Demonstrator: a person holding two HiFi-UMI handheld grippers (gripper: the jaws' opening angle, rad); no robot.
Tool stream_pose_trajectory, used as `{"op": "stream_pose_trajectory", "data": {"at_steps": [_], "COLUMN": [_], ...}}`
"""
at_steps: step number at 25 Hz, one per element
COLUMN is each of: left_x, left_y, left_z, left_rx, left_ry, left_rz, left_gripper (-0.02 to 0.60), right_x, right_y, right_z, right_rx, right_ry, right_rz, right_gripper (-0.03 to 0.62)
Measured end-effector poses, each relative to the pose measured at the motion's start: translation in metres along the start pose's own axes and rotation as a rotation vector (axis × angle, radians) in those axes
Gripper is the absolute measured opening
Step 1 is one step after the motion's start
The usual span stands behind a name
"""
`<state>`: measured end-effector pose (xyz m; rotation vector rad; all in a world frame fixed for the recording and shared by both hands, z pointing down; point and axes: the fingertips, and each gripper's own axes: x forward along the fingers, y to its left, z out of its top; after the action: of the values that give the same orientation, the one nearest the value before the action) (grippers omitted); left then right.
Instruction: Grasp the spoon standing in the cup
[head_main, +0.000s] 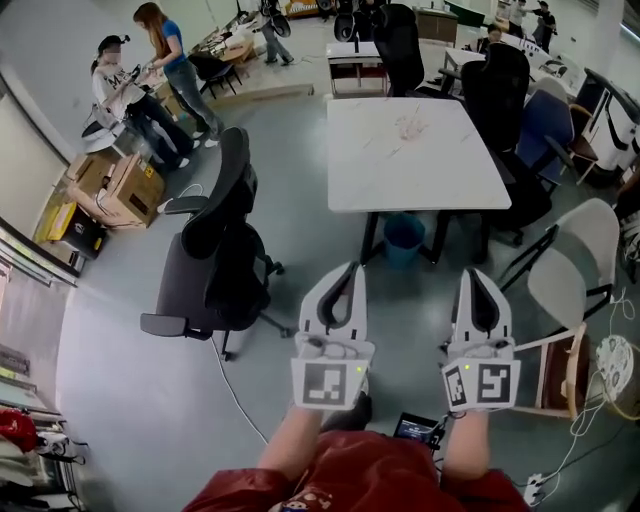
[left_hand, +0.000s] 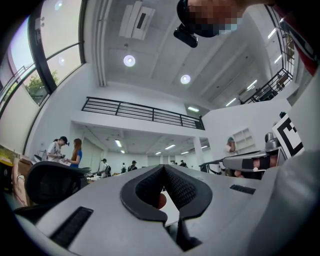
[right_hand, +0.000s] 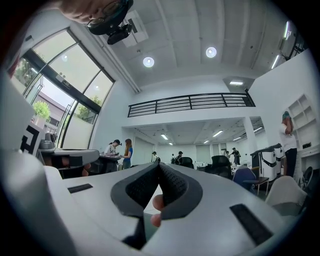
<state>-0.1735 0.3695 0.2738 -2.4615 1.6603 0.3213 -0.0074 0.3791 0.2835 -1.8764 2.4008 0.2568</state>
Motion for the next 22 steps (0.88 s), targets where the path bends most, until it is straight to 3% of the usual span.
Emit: {"op": "stream_pose_trajectory", "data": {"at_steps": [13,22], "left_x": [0.091,0.119], "left_y": [0.055,0.083], "left_z": [-0.031,-0.026], "left_rx": [-0.020,-0.035], "left_ry": [0.026,-0.006], "left_rz": [0.005,0.012], "left_gripper": [0.006,0.006], "right_x": [0.110,0.150], "right_y": [-0.003,0.003], "right_z": [-0.030,-0.019], "right_rx": [0.017,-0.012], "right_ry": [0.050,0.035], "right_rz": [0.009,0.011], "right_gripper": [0.012,0.012]}}
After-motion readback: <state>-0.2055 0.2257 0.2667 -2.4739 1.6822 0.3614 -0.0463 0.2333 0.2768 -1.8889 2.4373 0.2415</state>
